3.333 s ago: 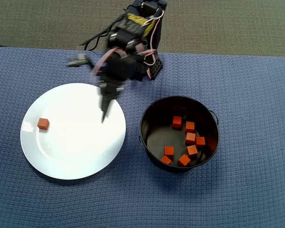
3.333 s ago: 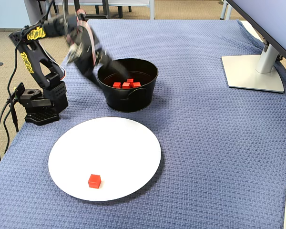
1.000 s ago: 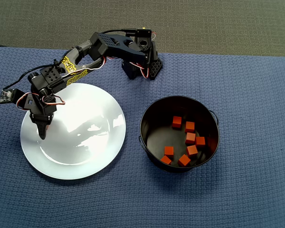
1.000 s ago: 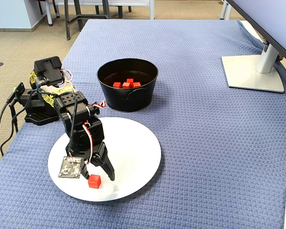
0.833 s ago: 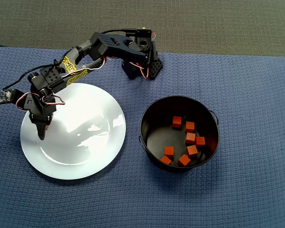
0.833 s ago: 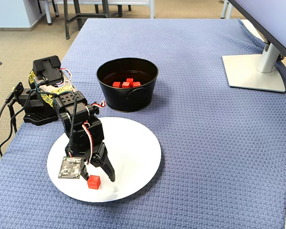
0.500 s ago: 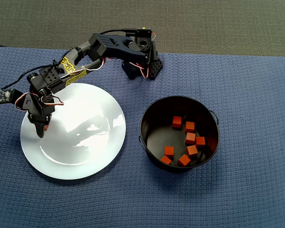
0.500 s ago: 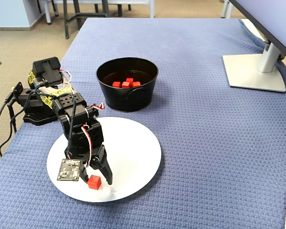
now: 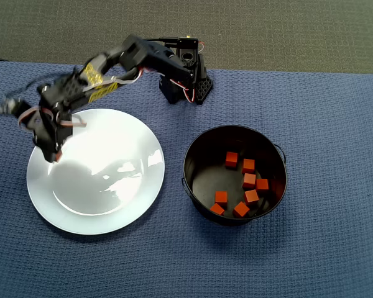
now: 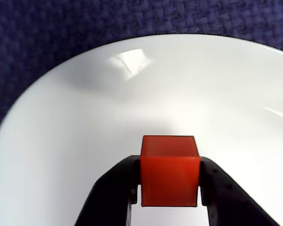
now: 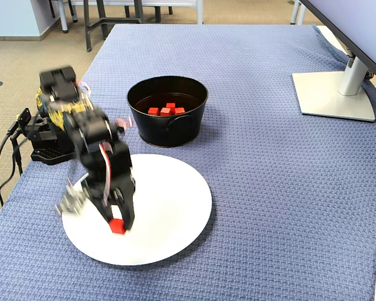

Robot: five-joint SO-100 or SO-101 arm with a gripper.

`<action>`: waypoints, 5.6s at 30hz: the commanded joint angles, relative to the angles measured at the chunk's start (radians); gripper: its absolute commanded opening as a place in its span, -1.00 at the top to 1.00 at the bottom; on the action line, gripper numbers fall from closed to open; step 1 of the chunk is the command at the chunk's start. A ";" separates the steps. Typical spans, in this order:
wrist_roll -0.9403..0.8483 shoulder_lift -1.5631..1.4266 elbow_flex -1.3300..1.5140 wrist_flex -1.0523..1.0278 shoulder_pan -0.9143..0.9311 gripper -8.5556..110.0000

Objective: Pick up the red cubes from the white plate and place them in the black recipient

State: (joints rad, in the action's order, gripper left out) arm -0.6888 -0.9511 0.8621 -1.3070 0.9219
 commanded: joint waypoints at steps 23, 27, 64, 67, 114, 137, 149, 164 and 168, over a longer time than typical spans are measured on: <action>0.457 -1.307 0.985 0.071 -0.976 0.11; 0.301 -1.355 1.005 0.020 -0.954 0.07; 0.160 -0.488 0.367 0.005 -0.138 0.41; -0.015 -0.399 0.301 0.003 -0.035 0.37; -0.684 0.382 -0.319 0.460 0.273 0.82; -0.385 -0.242 -0.012 0.189 0.146 0.86; 0.204 -0.857 0.472 -0.101 -0.242 0.86; 0.704 -1.557 1.006 -0.123 -0.973 0.86; 0.713 -1.617 1.080 -0.074 -1.011 0.86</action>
State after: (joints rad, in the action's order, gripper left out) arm -0.0031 -2.5004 1.9037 -1.4312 -0.0460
